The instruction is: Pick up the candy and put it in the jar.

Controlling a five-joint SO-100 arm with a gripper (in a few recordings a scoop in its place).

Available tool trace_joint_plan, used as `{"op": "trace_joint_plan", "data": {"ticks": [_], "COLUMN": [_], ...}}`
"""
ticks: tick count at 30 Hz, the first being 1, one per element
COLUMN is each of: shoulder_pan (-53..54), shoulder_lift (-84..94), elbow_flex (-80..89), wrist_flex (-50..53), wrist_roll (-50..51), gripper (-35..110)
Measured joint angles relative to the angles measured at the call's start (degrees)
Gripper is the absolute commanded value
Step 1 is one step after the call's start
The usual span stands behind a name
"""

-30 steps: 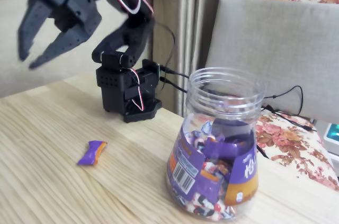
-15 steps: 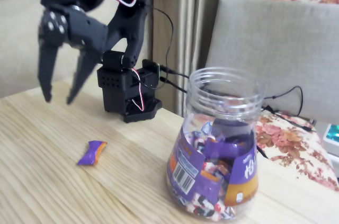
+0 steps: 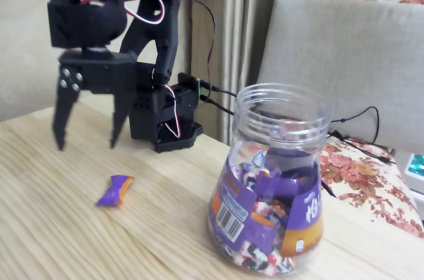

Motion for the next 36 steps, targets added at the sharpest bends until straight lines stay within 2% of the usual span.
{"op": "trace_joint_plan", "data": {"ticks": [6,8,19,29,36], "shoulder_pan": [-7.38,-8.53,0.62,-1.93,-2.11], "shoulder_lift": [-7.73,-8.17,-6.59,-7.56,-12.04], "elbow_flex": [-1.49,0.88,10.02,14.33,15.21], "wrist_flex": [-5.19,-7.73,-9.49,-15.82,-22.06], "wrist_roll": [3.08,2.55,7.82,14.24,14.85], "gripper": [52,58,58,56,53]}}
